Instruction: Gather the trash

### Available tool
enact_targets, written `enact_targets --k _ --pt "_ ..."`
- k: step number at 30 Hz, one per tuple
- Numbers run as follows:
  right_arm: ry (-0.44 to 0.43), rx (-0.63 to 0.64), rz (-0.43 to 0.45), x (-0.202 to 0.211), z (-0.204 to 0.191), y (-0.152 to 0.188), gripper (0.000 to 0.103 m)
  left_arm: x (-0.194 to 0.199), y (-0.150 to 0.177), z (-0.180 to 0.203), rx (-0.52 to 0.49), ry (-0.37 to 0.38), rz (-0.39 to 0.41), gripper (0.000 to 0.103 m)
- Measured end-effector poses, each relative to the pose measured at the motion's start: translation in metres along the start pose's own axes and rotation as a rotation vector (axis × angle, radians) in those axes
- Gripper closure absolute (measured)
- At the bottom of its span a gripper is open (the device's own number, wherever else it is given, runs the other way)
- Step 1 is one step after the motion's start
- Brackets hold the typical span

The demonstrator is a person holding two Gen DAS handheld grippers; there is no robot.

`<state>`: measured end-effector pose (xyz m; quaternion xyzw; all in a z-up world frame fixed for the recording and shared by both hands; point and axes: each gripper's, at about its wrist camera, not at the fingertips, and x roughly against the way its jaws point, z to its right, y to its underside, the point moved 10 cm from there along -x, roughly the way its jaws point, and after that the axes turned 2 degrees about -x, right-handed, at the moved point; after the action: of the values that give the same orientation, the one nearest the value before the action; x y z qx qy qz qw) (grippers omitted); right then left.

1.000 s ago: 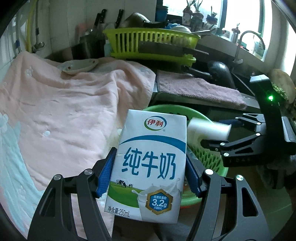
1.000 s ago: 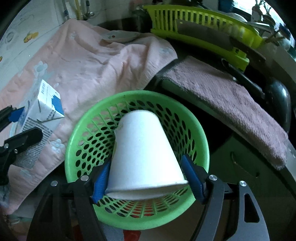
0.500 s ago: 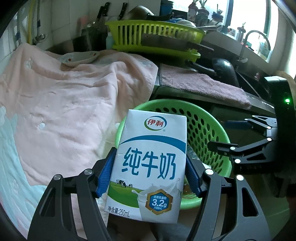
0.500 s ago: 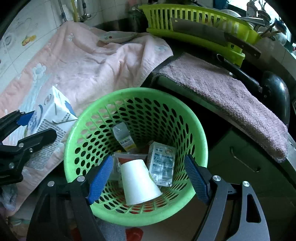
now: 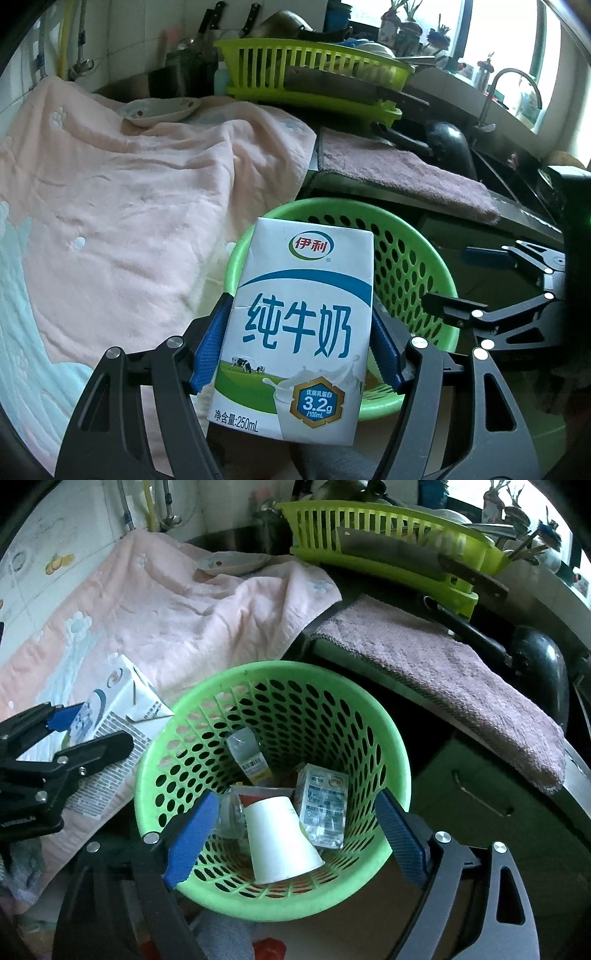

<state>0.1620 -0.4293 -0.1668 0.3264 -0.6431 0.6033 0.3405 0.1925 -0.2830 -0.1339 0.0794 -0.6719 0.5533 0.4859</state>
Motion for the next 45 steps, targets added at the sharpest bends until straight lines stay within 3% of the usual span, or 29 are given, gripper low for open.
enact_targets --k 17,30,45 --pt "-0.005 -0.002 0.025 0.014 -0.004 0.003 0.017 0.021 -0.001 -0.005 0.025 -0.01 0.038 0.023" --pt "-0.041 0.024 0.073 0.029 -0.031 0.0 0.013 0.06 0.005 -0.033 0.067 -0.106 0.094 0.011" --pt "-0.094 0.048 0.105 0.038 -0.065 -0.006 0.01 0.091 0.023 -0.074 0.134 -0.203 0.127 0.005"
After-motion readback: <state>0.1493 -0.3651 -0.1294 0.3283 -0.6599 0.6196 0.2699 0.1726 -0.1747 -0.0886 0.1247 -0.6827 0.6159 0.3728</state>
